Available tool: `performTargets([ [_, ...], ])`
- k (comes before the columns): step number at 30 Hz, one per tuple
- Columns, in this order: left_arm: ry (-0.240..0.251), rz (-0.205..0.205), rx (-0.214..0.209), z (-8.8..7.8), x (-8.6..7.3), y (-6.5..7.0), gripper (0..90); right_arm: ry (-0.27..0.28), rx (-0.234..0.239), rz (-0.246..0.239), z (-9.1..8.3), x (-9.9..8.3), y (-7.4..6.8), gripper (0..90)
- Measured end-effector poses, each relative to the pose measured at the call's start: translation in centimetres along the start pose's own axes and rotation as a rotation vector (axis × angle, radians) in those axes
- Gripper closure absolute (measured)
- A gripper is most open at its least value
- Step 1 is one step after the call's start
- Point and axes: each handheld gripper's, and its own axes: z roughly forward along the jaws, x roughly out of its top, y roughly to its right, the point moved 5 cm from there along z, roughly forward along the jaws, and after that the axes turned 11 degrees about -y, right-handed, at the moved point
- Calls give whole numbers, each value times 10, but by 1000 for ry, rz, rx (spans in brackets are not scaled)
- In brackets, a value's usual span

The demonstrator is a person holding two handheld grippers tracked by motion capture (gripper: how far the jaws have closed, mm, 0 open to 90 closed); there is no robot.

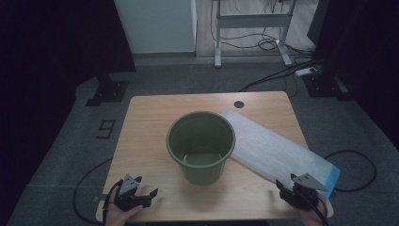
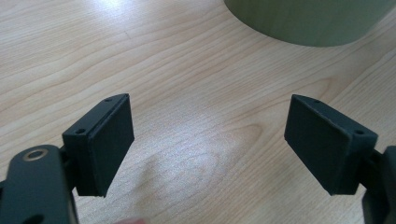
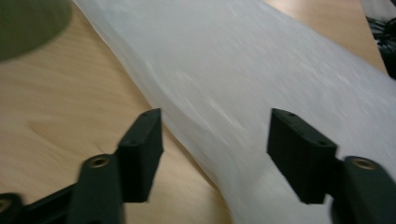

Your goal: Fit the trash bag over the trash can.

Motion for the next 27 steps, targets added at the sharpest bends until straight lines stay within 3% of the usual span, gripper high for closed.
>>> performTargets([
  [3, 4, 1, 1, -1, 0, 0, 156, 10, 32, -1, 8, 20, -22, 274],
  [4, 4, 1, 1, -1, 0, 0, 156, 10, 32, -1, 8, 20, -22, 274],
  [5, 9, -4, 0, -2, 0, -1, 156, 16, 64, -23, 17, 34, -38, 269],
  [6, 9, -4, 0, -2, 0, -1, 156, 16, 64, -23, 17, 34, -38, 269],
  [7, 11, -7, -1, -2, 0, -2, 156, 12, 90, -36, 31, 46, -49, 262],
  [8, 11, -7, -1, -2, 0, -2, 156, 12, 90, -36, 31, 46, -49, 262],
  [9, 28, -17, -26, -4, 1, -1, 158, 6, 123, -28, 46, 58, -57, 262],
  [10, 28, -17, -26, -4, 1, -1, 158, 6, 123, -28, 46, 58, -57, 262],
  [12, 46, -16, -43, -6, 4, 1, 157, -11, 136, -52, 68, 72, -67, 248],
  [19, 43, -14, -45, -4, 3, 1, 158, -42, 148, -64, 106, 92, -79, 243],
  [27, 38, -22, -39, -4, 2, -2, 158, -116, 106, -58, 128, 87, -78, 283],
])
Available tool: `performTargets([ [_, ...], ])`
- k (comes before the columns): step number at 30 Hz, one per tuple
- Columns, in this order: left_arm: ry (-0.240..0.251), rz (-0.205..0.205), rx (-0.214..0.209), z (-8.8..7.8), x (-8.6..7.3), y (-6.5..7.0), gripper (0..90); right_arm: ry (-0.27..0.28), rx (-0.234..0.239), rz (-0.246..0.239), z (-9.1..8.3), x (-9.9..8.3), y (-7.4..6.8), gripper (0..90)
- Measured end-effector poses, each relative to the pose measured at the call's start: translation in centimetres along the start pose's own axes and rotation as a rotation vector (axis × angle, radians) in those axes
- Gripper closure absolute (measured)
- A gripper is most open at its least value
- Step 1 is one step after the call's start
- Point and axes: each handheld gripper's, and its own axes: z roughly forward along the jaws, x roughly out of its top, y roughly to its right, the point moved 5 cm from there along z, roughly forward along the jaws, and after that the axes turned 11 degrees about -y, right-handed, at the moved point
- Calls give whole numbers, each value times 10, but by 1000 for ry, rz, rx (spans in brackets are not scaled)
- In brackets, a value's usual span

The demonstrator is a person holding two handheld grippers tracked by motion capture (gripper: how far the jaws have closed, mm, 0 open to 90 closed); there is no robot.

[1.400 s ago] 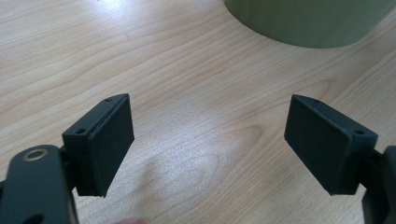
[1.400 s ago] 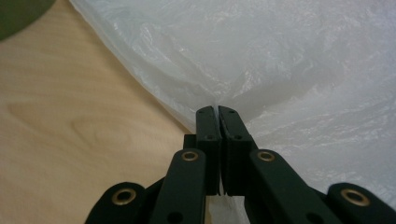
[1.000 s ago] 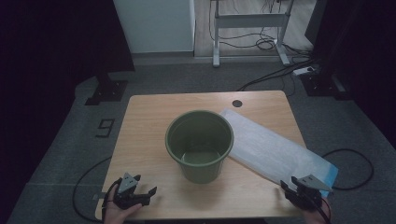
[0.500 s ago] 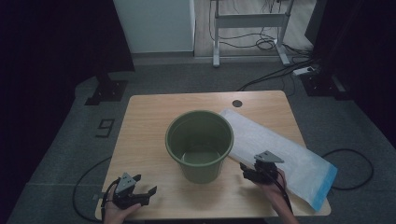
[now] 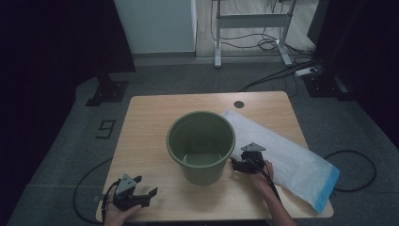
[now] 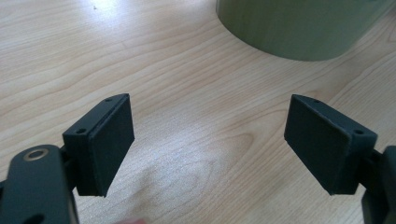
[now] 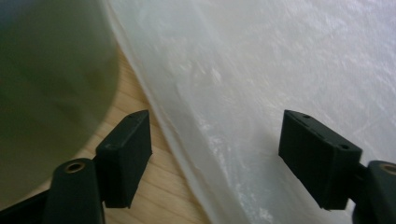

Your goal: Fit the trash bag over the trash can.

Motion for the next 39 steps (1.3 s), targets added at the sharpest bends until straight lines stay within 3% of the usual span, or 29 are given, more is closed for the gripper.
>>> performTargets([
  [1, -2, 1, -1, 0, 0, 0, 158, 0, 0, 0, 0, 0, 0, 283],
  [2, -4, 2, -2, 1, 0, 1, 158, 5, -7, 22, 0, 0, 3, 345],
  [6, -7, 4, -2, 2, 0, 1, 158, 8, -46, 30, -3, 0, 12, 610],
  [7, -7, 4, -2, 2, 0, 1, 158, 8, -46, 30, -3, 0, 12, 610],
  [8, -16, 7, 3, 3, -1, 2, 159, -2, -87, 20, -5, 1, 20, 764],
  [9, -16, 7, 3, 3, -1, 2, 160, -2, -87, 20, -5, 1, 20, 764],
  [10, -26, 14, 8, 5, -2, 3, 160, -21, -76, 30, -5, 1, 24, 852],
  [11, -30, 18, 11, 6, -2, 3, 160, -23, -66, 31, -5, 1, 26, 877],
  [13, -34, 22, 11, 7, -2, 4, 160, -11, -49, 49, -7, 2, 28, 887],
  [14, -37, 24, 11, 8, -2, 4, 160, 55, -30, 69, -15, 5, 32, 889],
  [17, -39, 24, 5, 10, -2, 4, 160, 157, 16, 122, -34, 13, 37, 890],
  [19, -46, 24, 6, 12, -2, 5, 161, 188, 37, 138, -41, 16, 39, 890],
  [20, -47, 28, 5, 12, -2, 6, 160, 241, 65, 169, -55, 23, 43, 890],
  [22, -46, 31, 9, 11, -2, 7, 161, 291, 85, 196, -70, 29, 48, 890],
  [23, -46, 31, 9, 11, -2, 7, 160, 291, 85, 196, -70, 29, 48, 890],
  [24, -43, 30, 12, 10, -2, 6, 160, 334, 92, 217, -84, 35, 53, 890],
  [25, -43, 30, 12, 10, -2, 6, 160, 334, 92, 217, -84, 35, 53, 890],
  [26, -42, 26, 14, 10, -2, 5, 160, 375, 100, 231, -98, 39, 57, 890],
  [27, -42, 26, 14, 10, -2, 5, 161, 375, 100, 231, -98, 39, 57, 890],
  [34, -40, 18, 21, 9, -3, 3, 161, 531, 111, 263, -154, 55, 67, 890],
  [35, -40, 18, 21, 9, -3, 3, 161, 531, 111, 263, -154, 55, 67, 890],
  [39, -45, 19, 21, 10, -3, 3, 161, 613, 115, 256, -188, 65, 68, 891],
])
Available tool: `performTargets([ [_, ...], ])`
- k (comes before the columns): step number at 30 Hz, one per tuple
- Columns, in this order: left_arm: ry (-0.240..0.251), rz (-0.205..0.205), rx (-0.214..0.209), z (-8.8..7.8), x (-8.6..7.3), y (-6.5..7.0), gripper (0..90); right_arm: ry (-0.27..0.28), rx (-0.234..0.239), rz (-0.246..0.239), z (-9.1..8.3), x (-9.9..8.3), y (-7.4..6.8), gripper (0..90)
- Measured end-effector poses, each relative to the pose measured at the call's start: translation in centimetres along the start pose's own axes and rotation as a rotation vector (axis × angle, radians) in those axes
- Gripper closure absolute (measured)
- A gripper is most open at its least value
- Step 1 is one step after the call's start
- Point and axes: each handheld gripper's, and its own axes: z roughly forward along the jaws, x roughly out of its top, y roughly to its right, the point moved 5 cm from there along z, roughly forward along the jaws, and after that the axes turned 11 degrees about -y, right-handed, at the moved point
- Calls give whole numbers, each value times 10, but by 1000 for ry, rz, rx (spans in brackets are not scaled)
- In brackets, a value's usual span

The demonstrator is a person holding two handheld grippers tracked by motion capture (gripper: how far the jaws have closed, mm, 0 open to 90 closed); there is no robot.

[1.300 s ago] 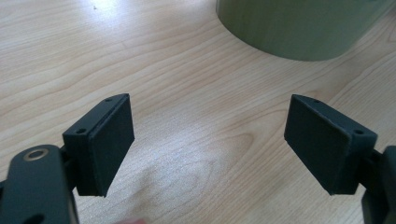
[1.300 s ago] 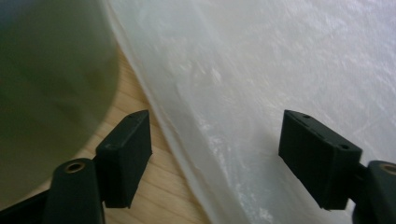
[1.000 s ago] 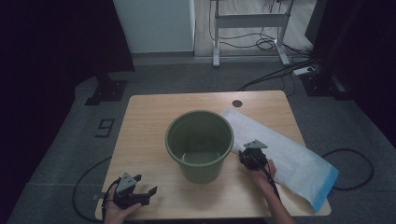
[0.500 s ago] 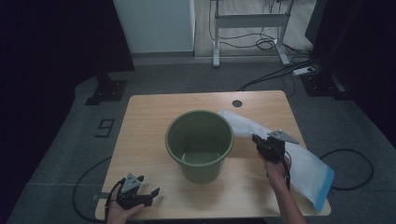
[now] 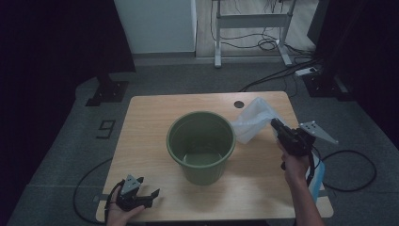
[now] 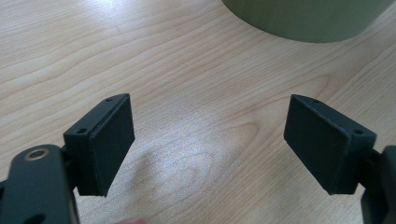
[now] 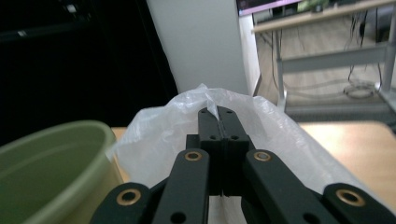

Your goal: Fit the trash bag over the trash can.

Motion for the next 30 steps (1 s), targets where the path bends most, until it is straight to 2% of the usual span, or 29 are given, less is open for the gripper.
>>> performTargets([
  [4, -3, 0, 1, 1, 0, 0, 160, 39, 17, -7, -12, 14, -6, 891],
  [9, -1, -2, 2, 0, 0, -1, 162, 100, 33, -53, -35, 42, -22, 891],
  [12, -3, -1, 0, 1, -1, -1, 163, 130, 42, -62, -43, 51, -28, 891],
  [13, -5, -2, -1, 2, -1, -1, 163, 149, 53, -73, -49, 59, -34, 891],
  [16, -6, -1, -2, 2, -1, -1, 163, 166, 63, -88, -54, 66, -41, 891],
  [17, -7, -1, -2, 2, -1, -1, 163, 177, 72, -102, -58, 71, -48, 891],
  [18, -7, -1, -2, 2, -1, -1, 163, 177, 72, -102, -58, 71, -48, 891],
  [19, -8, 0, -2, 2, -1, -1, 163, 184, 86, -118, -61, 75, -55, 891],
  [23, -11, -1, -2, 3, -1, -1, 163, 188, 108, -142, -61, 77, -68, 890],
  [25, -13, 0, -2, 3, -2, -1, 163, 173, 127, -167, -58, 72, -80, 890],
  [28, -15, 0, -2, 3, -2, -2, 163, 162, 137, -181, -54, 66, -86, 890],
  [30, -17, 2, -2, 3, -2, -2, 163, 132, 142, -201, -46, 52, -91, 890],
])
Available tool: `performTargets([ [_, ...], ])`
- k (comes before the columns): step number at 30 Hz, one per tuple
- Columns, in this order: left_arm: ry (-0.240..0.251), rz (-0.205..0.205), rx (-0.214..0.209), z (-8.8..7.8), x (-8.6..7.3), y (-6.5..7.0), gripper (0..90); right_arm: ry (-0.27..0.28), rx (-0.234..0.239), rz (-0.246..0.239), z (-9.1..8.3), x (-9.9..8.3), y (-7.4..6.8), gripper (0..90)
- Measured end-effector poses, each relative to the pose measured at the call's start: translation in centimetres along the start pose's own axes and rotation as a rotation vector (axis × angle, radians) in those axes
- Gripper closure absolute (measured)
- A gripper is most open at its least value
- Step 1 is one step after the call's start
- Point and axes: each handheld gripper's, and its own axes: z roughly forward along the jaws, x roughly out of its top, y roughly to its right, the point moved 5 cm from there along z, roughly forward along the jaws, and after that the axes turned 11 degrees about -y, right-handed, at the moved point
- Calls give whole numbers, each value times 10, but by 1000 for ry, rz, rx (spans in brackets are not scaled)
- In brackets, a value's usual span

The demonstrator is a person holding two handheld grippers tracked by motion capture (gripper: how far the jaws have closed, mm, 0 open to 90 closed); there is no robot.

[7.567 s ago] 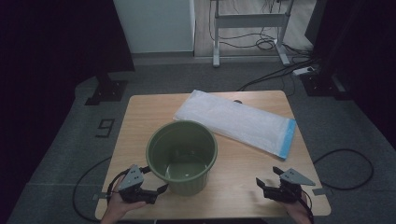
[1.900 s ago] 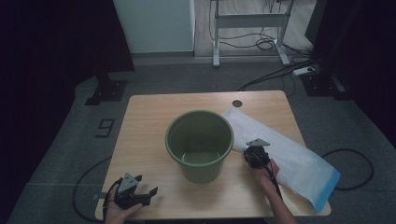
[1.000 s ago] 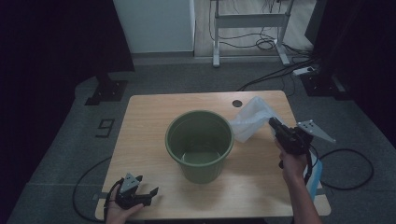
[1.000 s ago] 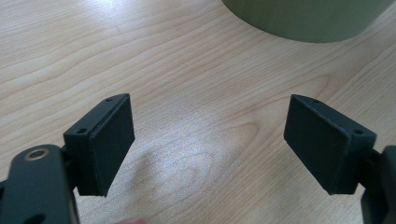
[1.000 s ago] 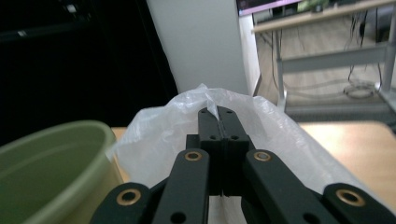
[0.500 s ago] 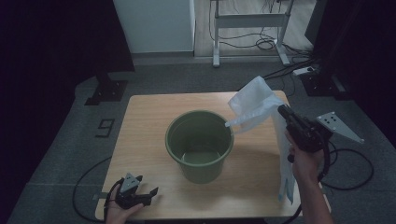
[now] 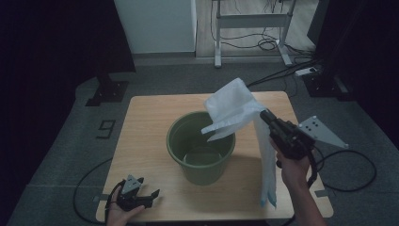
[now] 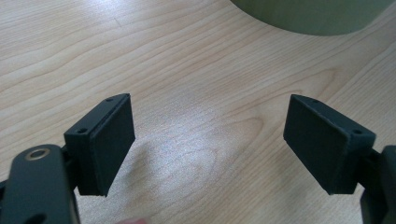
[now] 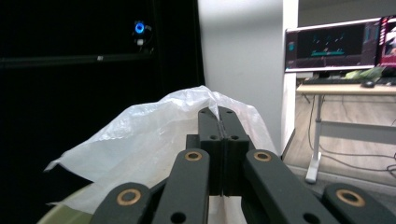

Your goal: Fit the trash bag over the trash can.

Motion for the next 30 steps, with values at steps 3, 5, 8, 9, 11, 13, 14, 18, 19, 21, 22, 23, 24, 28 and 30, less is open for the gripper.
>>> performTargets([
  [3, 2, -2, 0, 1, 0, 0, 163, -28, 9, -3, 7, -13, -4, 890],
  [5, 0, 0, 1, 1, 0, 0, 163, -47, 20, 0, 11, -19, -6, 890],
  [8, -4, 3, 0, 1, 0, 0, 163, -60, 31, -5, 16, -24, -11, 890],
  [9, -3, 1, 0, 2, 0, 1, 163, -73, 48, -15, 21, -28, -18, 890],
  [11, -5, 3, 0, 2, 0, 1, 163, -93, 63, -34, 28, -33, -27, 890],
  [13, -5, 4, 0, 2, 0, 1, 163, -128, 80, -71, 37, -41, -39, 889],
  [14, -5, 4, 0, 2, 0, 1, 163, -128, 80, -71, 37, -41, -39, 889],
  [18, -7, 6, 0, 1, 0, 1, 163, -183, 107, -104, 54, -59, -56, 888],
  [19, -6, 4, 0, 1, -1, 0, 163, -190, 112, -103, 56, -63, -59, 885],
  [21, -5, 2, -1, 2, -1, 0, 163, -218, 136, -102, 63, -74, -67, 867],
  [22, -5, 2, -1, 2, -1, 0, 163, -231, 145, -107, 64, -78, -69, 850],
  [23, -7, 3, -1, 2, -1, 0, 163, -237, 152, -109, 65, -81, -70, 833],
  [24, -7, 3, -1, 2, -1, 0, 163, -237, 152, -109, 65, -81, -70, 833],
  [28, -7, 4, -1, 1, -1, 1, 163, -202, 206, -68, 54, -83, -67, 588],
  [30, -7, 4, -1, 1, -1, 1, 163, -183, 195, -72, 48, -82, -66, 521],
])
